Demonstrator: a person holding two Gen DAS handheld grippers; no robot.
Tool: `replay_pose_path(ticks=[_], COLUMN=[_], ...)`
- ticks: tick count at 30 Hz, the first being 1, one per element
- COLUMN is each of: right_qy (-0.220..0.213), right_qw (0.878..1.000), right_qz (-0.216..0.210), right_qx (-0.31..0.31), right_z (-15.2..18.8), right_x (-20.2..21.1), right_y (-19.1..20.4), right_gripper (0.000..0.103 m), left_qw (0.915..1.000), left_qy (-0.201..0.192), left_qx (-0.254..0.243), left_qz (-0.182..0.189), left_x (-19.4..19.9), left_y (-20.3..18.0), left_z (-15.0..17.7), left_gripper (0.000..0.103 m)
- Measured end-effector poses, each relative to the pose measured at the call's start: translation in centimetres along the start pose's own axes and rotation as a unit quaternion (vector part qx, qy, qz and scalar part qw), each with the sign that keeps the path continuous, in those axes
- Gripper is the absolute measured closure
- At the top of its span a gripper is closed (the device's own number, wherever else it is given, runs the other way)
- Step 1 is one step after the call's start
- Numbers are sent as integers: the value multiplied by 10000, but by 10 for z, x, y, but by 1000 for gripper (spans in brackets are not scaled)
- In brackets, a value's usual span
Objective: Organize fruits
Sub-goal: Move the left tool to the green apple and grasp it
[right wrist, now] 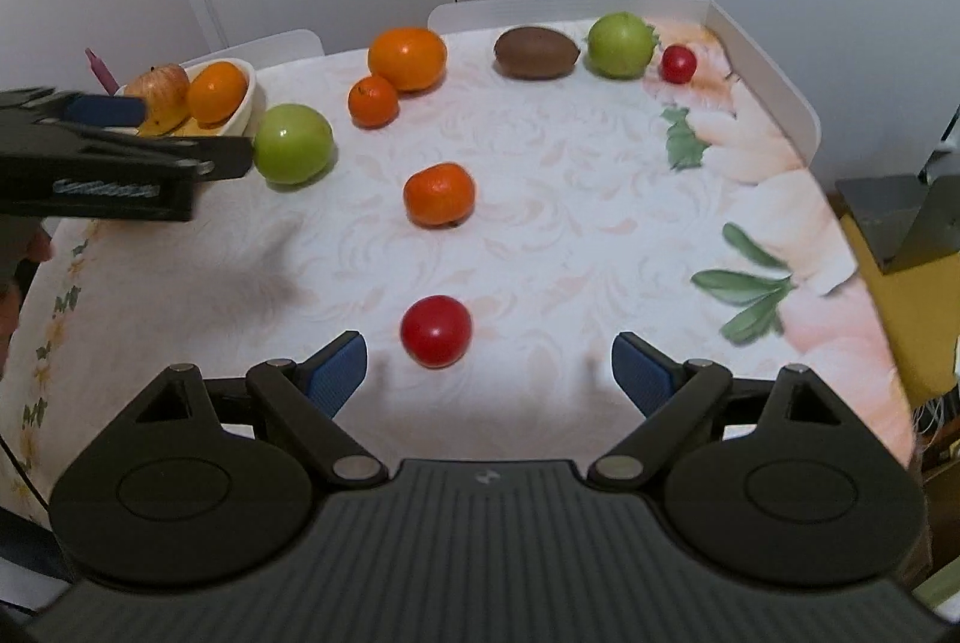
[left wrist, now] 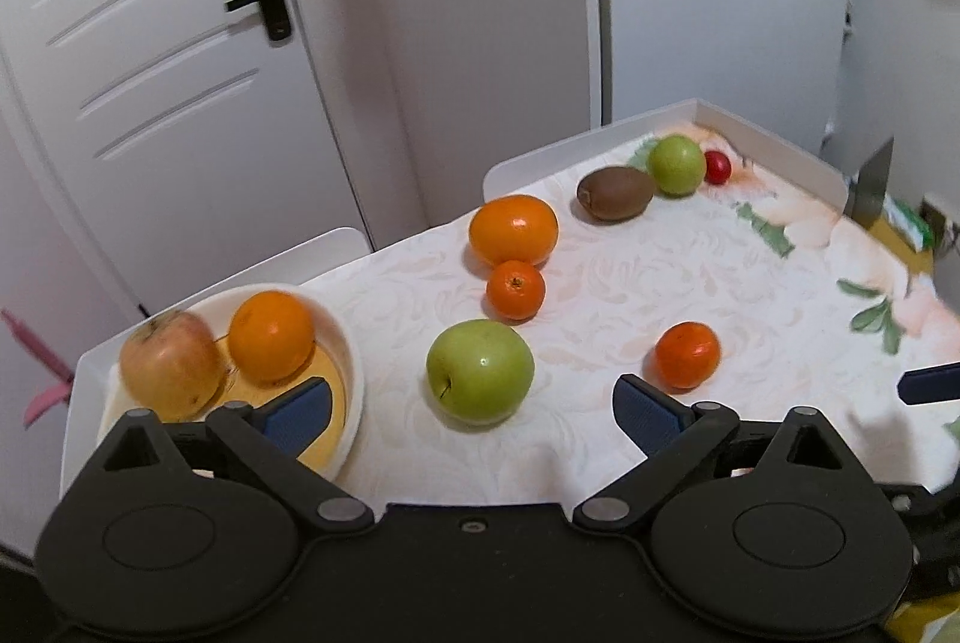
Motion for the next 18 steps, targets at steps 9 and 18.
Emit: replay_pose_path(ticks=[9, 18], right_qy=[233, 368], right_qw=[9997, 9993], right_qz=[-25, -19], right_qx=[-32, 1], right_z=[-1, -3], right_x=[-26, -38], right_y=[15, 19], right_gripper=[12, 21], left_qw=[9987, 9968], left_qy=[255, 505], left_qx=[-358, -479], left_qz=[242, 394], left_x=[-53, -78], left_y=[0, -3], left_z=[2, 6], left_gripper=[15, 33])
Point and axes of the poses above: each gripper's, at about its wrist camera, not at the fingertips, and x roughly against the way its jaws point, y to its left, z to its underside, the point moved 1 cm from there along -x, roughly the way its jaws point, and after that the axes turned 12 degrees about -y, right-handed, at the moved point
